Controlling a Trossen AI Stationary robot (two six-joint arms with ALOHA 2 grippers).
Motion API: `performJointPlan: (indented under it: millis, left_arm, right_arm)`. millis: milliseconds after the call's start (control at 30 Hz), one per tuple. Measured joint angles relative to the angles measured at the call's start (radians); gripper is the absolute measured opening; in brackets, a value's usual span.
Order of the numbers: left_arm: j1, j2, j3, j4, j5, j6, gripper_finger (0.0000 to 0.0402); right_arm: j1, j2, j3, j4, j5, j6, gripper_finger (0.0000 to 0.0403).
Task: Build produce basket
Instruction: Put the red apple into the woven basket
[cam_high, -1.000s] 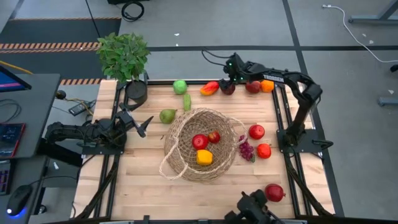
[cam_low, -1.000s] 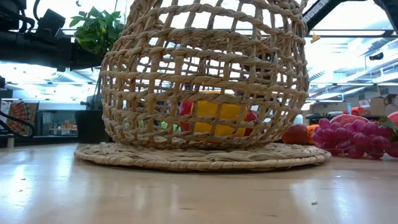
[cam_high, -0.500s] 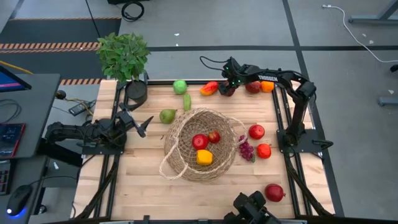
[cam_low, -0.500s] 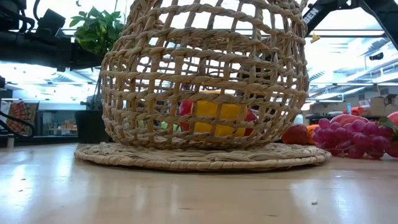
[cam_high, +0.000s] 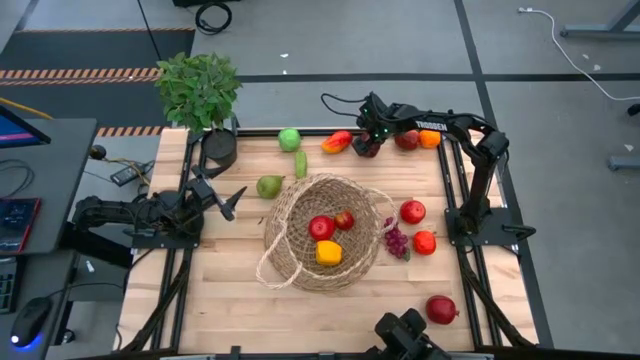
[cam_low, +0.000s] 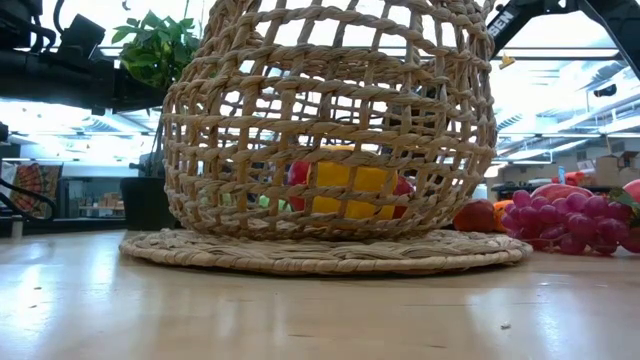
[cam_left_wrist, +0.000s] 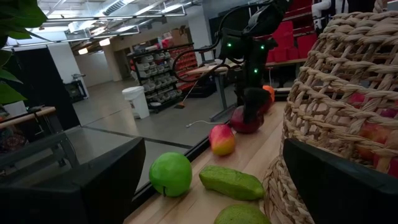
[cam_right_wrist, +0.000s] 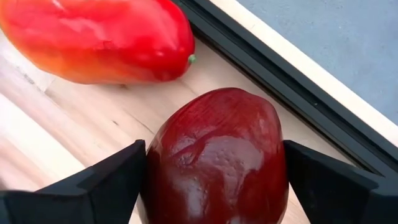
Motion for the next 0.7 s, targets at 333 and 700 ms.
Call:
performJointPlan:
  millis: [333,700]
  left_arm:
    - [0.0,0.0,0.0,0.0,0.0,0.0,0.0388]
    - [0.0,0.0,0.0,0.0,0.0,0.0,0.0388]
  right_arm:
    - [0.001,-0.013,-0.005,0.0,-0.028,0.012,0.0358]
    - [-0.015,-0.075,-0.006,-0.011,-0.069,0.031,0.0357]
